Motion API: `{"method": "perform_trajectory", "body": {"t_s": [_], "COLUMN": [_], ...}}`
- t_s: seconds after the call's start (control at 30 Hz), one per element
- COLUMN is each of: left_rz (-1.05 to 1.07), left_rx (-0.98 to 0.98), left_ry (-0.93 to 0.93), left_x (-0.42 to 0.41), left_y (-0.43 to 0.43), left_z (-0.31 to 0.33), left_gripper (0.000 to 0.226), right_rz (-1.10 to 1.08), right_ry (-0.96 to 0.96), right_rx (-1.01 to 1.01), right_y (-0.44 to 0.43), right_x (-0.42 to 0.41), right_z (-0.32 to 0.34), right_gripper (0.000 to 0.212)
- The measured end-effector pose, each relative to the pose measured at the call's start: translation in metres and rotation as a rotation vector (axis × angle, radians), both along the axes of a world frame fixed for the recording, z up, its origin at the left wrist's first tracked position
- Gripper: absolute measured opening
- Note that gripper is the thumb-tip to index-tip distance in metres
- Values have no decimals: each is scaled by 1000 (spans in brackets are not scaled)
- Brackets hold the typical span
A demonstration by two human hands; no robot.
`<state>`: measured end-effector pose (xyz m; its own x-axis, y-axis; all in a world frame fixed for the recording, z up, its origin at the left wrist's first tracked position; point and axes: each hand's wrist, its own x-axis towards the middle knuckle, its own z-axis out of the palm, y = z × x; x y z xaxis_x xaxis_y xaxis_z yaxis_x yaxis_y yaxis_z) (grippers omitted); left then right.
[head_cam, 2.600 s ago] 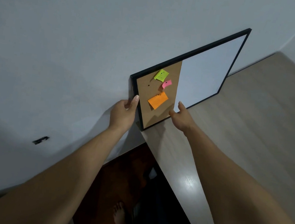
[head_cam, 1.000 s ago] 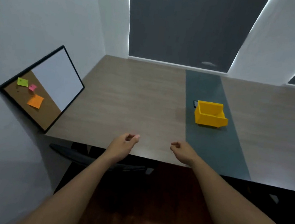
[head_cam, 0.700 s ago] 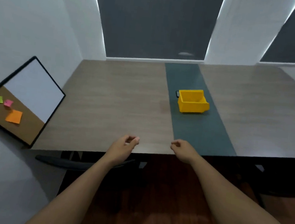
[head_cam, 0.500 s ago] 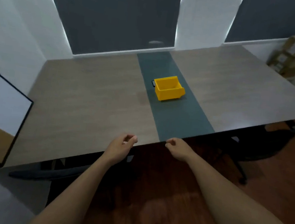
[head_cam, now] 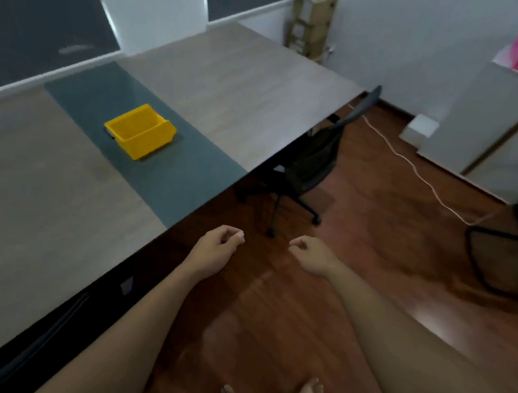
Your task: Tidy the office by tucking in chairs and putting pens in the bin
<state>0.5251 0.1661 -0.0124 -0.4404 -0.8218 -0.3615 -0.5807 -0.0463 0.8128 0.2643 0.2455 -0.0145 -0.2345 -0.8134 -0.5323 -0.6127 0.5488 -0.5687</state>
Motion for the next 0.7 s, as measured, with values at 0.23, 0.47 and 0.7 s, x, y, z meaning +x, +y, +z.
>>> {"method": "perform_trajectory", "body": {"t_s": [0.23, 0.47, 0.7], "left_rz": [-237, -447, -584], "left_rx": [-10, -23, 40], "left_ry": [4, -52, -74], "left_x": [-130, -268, -391], "left_y": [28, 104, 200], "left_z": [16, 24, 10], "left_gripper": [29, 33, 28], "right_rz": [-251, -470, -720], "right_ry": [29, 22, -64], "right_rx": [-65, -107, -68], "right_y": [103, 231, 366], "right_x": [-107, -208, -301], "right_z": [12, 7, -21], "right_gripper": [38, 36, 38]}}
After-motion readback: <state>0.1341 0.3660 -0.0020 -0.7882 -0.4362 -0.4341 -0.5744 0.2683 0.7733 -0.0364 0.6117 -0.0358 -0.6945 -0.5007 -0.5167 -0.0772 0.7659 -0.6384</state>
